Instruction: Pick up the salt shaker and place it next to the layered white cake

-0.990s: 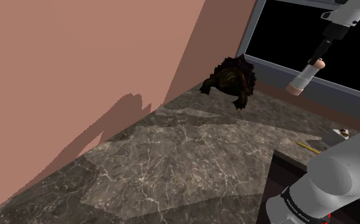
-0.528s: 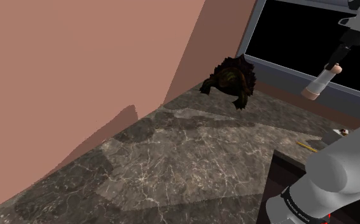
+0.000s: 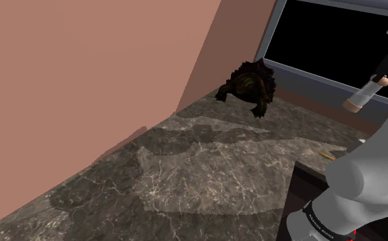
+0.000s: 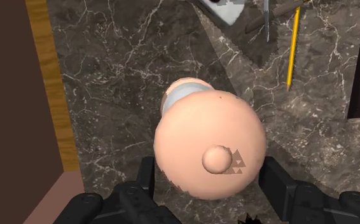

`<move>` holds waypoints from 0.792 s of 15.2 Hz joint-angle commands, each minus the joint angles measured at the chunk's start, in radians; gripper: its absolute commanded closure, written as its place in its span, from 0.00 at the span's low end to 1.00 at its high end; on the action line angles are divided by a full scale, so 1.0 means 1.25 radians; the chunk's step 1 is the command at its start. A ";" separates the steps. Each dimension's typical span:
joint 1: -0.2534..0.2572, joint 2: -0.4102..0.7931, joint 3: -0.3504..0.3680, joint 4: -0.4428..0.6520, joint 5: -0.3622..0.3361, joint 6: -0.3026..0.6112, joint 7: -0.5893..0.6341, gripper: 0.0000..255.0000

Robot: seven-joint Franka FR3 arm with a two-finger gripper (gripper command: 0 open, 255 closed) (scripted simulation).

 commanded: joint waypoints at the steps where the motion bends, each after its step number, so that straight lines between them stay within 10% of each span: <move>1: -0.044 0.047 -0.010 0.041 0.035 -0.011 -0.048 1.00; 10: -0.366 0.342 0.023 0.435 0.222 -0.157 -0.194 1.00; 12: -0.344 0.325 0.019 0.380 0.211 -0.123 -0.200 1.00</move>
